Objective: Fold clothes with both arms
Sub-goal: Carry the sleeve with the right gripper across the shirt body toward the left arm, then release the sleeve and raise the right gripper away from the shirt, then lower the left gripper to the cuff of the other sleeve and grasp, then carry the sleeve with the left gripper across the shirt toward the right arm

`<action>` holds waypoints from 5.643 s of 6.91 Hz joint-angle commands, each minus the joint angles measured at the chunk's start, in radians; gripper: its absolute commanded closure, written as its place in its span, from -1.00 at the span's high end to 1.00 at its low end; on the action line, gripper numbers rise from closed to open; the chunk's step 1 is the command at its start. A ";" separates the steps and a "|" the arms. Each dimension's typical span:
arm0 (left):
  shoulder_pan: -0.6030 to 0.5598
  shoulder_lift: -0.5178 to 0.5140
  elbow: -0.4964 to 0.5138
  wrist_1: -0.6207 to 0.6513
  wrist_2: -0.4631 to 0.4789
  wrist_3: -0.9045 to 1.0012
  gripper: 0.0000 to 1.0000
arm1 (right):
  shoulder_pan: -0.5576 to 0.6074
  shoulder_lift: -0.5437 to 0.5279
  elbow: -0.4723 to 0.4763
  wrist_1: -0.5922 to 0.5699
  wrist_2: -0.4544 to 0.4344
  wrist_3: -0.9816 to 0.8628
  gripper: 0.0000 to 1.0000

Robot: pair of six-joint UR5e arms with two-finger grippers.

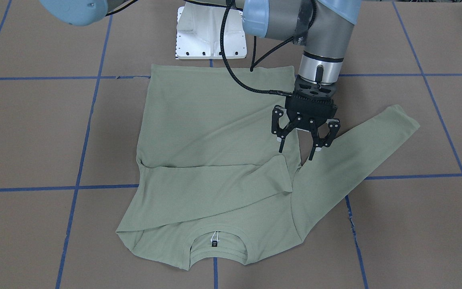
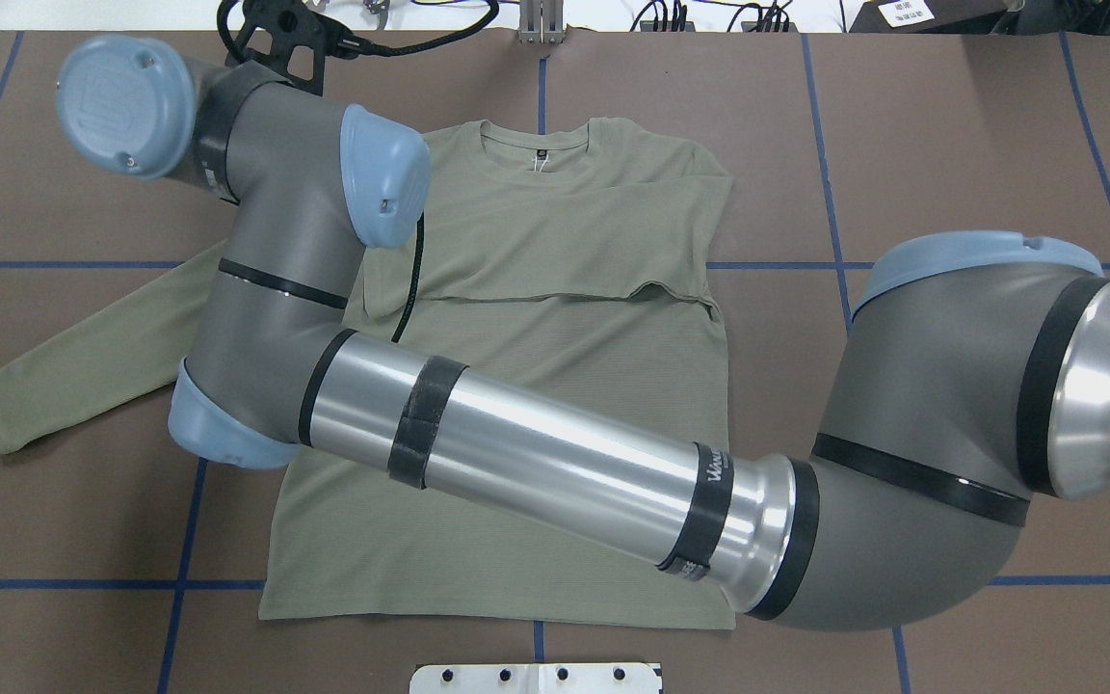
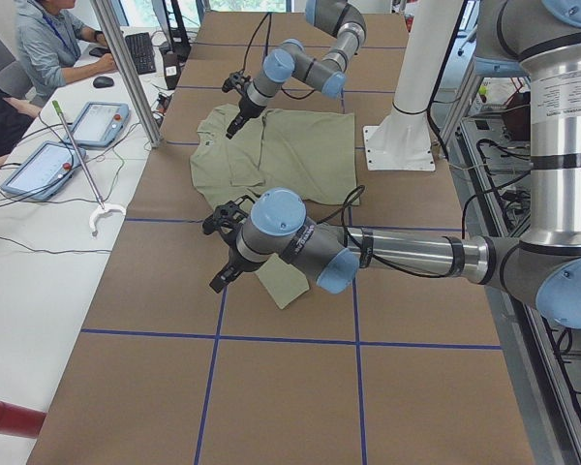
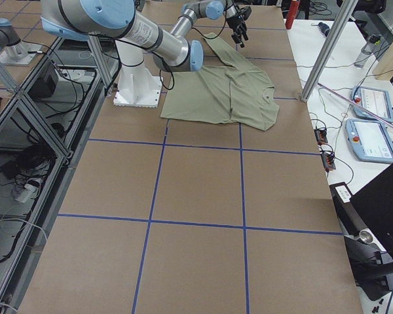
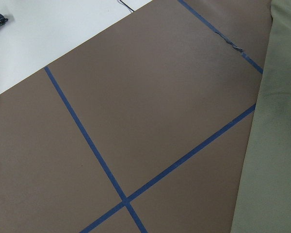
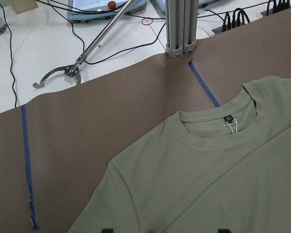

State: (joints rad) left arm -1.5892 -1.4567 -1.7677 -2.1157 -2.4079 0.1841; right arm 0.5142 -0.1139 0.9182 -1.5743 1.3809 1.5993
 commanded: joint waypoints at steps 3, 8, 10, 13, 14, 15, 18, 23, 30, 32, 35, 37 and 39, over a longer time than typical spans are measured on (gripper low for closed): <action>0.024 0.073 -0.010 -0.185 -0.005 -0.094 1.00 | 0.243 -0.200 0.205 -0.019 0.425 -0.382 1.00; 0.274 0.229 -0.010 -0.461 0.104 -0.238 0.67 | 0.521 -0.992 0.988 -0.044 0.751 -0.969 1.00; 0.363 0.266 -0.006 -0.489 0.270 -0.256 0.97 | 0.605 -1.194 1.068 -0.033 0.795 -1.183 1.00; 0.701 0.265 -0.003 -0.546 0.457 -0.565 0.98 | 0.665 -1.259 1.091 -0.033 0.846 -1.239 1.00; 0.816 0.263 0.001 -0.544 0.528 -0.654 0.98 | 0.665 -1.259 1.091 -0.033 0.846 -1.239 1.00; 0.853 0.263 0.014 -0.544 0.561 -0.672 0.98 | 0.665 -1.259 1.093 -0.033 0.846 -1.237 1.00; 0.882 0.256 0.074 -0.544 0.609 -0.672 0.79 | 0.665 -1.261 1.093 -0.033 0.846 -1.237 1.00; 0.905 0.243 0.085 -0.544 0.610 -0.669 0.51 | 0.664 -1.261 1.091 -0.033 0.845 -1.237 1.00; 0.815 0.248 -0.010 -0.537 0.551 -0.604 -1.00 | 0.664 -1.257 1.094 -0.033 0.845 -1.231 1.00; 0.683 0.193 -0.068 -0.532 0.521 -0.600 -1.00 | 0.665 -1.256 1.097 -0.033 0.846 -1.231 1.00; 0.624 -0.180 -0.073 -0.213 0.527 -0.601 -1.00 | 0.664 -1.257 1.097 -0.033 0.846 -1.231 1.00; 0.620 -0.520 -0.040 0.150 0.533 -0.617 -1.00 | 0.665 -1.257 1.099 -0.033 0.848 -1.231 1.00; 0.641 -0.782 0.112 0.244 0.532 -0.781 -1.00 | 0.665 -1.257 1.099 -0.035 0.848 -1.230 1.00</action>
State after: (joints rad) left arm -0.9620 -2.0772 -1.7484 -1.9285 -1.8759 -0.4888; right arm 1.1796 -1.3714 2.0179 -1.6086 2.2287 0.3692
